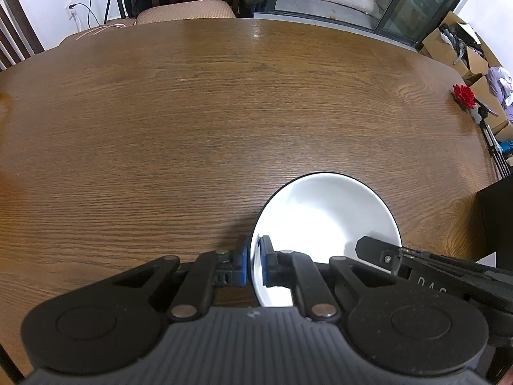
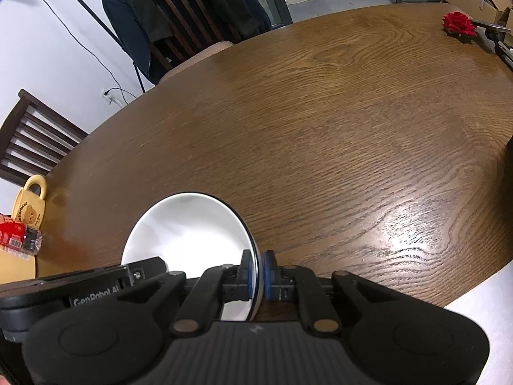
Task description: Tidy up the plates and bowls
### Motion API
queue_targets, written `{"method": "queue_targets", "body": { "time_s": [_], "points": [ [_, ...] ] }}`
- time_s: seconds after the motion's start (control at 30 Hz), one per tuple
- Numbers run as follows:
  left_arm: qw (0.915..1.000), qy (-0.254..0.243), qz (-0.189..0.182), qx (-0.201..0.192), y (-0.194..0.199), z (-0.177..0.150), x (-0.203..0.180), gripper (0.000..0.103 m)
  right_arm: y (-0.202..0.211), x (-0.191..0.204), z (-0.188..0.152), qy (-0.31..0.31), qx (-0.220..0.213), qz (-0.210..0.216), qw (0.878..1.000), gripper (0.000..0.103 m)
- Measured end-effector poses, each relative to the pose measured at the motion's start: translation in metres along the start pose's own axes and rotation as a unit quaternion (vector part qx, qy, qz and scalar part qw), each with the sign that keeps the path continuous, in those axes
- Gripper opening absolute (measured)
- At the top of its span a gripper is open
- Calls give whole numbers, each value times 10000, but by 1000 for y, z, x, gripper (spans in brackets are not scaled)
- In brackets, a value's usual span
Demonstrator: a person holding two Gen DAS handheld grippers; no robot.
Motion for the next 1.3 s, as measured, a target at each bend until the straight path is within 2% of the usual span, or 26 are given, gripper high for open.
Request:
{"method": "queue_targets", "body": {
  "time_s": [0.53, 1.3],
  "points": [
    [9999, 109, 23, -99, 17, -6, 9, 9, 10, 12, -2, 168, -29, 19, 9999, 7],
    [9968, 671, 115, -429, 71, -48, 70, 8, 31, 92, -26, 856, -59, 143, 9962, 7]
  ]
}}
Point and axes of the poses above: each gripper's, at about its wrist camera, not at the fingertips, and y roughly against the way its jaws point, x to its left, z to its top, the point moved 5 cm from there along -y, roughly the way its jaws point, and after that the axes turned 11 degrees about x, right-handed, at the moved point
